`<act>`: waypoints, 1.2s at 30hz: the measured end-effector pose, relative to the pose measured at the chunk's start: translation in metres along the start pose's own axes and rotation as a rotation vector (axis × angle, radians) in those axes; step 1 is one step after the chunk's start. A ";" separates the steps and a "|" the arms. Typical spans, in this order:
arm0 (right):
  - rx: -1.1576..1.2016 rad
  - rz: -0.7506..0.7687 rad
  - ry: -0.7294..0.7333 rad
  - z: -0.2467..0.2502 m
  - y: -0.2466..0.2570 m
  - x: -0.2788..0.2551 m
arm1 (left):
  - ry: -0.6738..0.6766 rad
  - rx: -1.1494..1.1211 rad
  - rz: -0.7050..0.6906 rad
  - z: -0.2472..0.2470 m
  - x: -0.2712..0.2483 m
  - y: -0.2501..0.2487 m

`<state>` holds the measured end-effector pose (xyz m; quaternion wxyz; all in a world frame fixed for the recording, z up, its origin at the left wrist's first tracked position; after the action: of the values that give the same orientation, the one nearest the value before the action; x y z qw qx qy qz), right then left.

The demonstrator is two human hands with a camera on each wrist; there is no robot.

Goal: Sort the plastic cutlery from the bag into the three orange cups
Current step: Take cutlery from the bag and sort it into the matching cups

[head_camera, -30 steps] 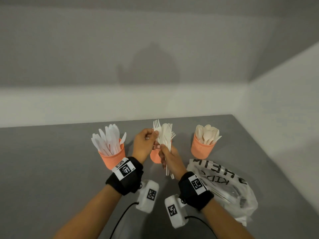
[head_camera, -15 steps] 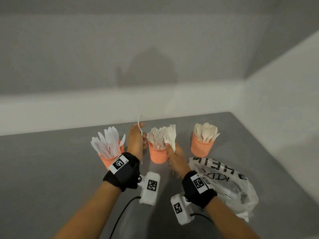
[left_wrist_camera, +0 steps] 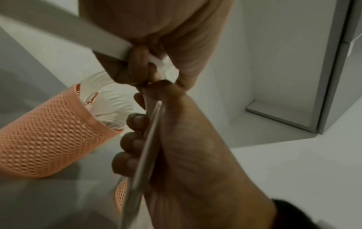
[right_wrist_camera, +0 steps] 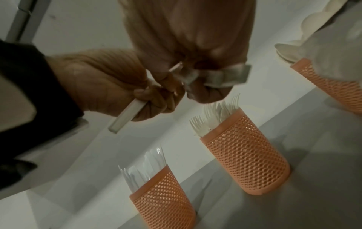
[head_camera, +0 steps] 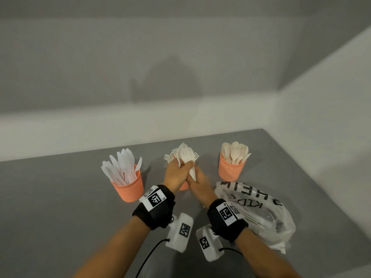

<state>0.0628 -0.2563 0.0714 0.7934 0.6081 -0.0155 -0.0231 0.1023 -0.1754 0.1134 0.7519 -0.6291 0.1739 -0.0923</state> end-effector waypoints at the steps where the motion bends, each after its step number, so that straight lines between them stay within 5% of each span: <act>1: 0.034 -0.009 0.001 0.001 0.000 0.001 | -0.029 -0.048 -0.021 0.002 0.000 -0.002; 6: 0.260 -0.100 -0.044 0.007 -0.002 0.002 | -0.199 -0.349 -0.049 0.024 0.004 -0.013; 9: 0.320 -0.116 -0.113 0.009 -0.007 0.007 | -0.242 -0.335 -0.004 0.031 0.010 -0.007; 17: 0.310 -0.058 -0.209 0.011 0.003 0.011 | -0.056 -0.216 0.025 0.010 -0.007 0.005; 28: 0.371 -0.015 -0.105 0.014 0.013 0.003 | -0.036 -0.268 -0.010 -0.004 -0.002 0.013; 36: 0.352 -0.016 -0.191 0.004 0.016 0.002 | 0.018 -0.382 0.104 -0.004 0.001 0.005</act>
<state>0.0651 -0.2566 0.0878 0.6697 0.7324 -0.0896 -0.0838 0.1011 -0.1783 0.1074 0.6210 -0.7497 0.2272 -0.0241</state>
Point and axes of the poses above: each hand's wrist, its own x-axis towards the middle knuckle, its own z-axis out of the back of the hand, y = z × x, the point moved 1 cm from there along x, towards the middle knuckle, and after that the axes turned 8 degrees about y, right-handed, at the moved point
